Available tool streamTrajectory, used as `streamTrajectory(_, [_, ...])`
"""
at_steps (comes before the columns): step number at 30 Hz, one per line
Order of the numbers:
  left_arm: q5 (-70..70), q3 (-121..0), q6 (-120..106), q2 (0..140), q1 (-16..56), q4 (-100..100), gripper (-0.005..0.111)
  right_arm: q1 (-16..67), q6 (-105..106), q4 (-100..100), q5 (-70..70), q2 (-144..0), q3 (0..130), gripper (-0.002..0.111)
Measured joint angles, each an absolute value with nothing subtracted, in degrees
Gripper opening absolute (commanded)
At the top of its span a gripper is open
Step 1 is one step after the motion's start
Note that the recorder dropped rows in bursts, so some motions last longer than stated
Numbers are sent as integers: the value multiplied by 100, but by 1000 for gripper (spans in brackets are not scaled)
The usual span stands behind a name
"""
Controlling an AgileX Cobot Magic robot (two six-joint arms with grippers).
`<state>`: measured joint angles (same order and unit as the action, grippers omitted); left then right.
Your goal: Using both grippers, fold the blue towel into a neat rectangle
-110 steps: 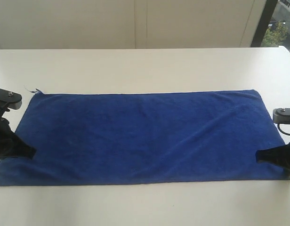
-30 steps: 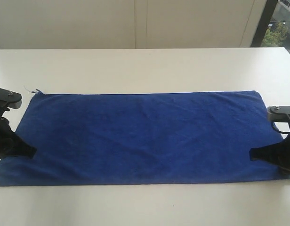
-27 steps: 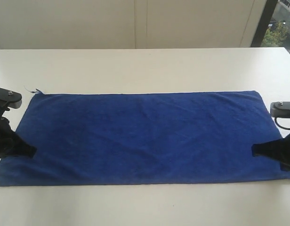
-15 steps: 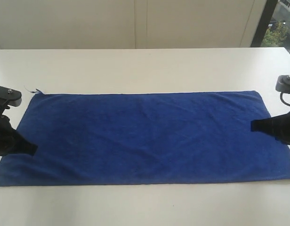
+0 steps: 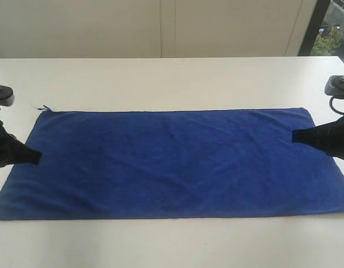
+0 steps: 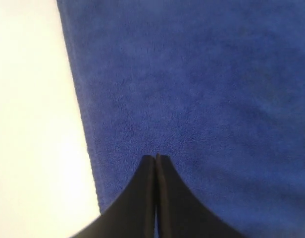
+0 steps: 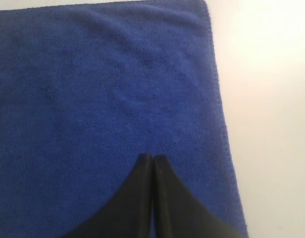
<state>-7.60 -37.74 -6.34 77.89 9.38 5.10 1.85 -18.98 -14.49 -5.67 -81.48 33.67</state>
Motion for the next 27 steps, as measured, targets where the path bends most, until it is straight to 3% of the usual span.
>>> streamTrajectory(4, [-1249, -3644, -532, 6051, 938, 510, 0, 185, -1898, -1449, -578, -7926, 3363, 0])
streamTrajectory(17, [-1547, -2779, -114, 3244, 938, 510, 0, 185, -1893, -1449, -578, -7881, 3363, 0])
streamTrajectory(27, [-1628, -2723, -124, 2838, 938, 510, 0, 185, -1893, -1449, -578, -7881, 3363, 0])
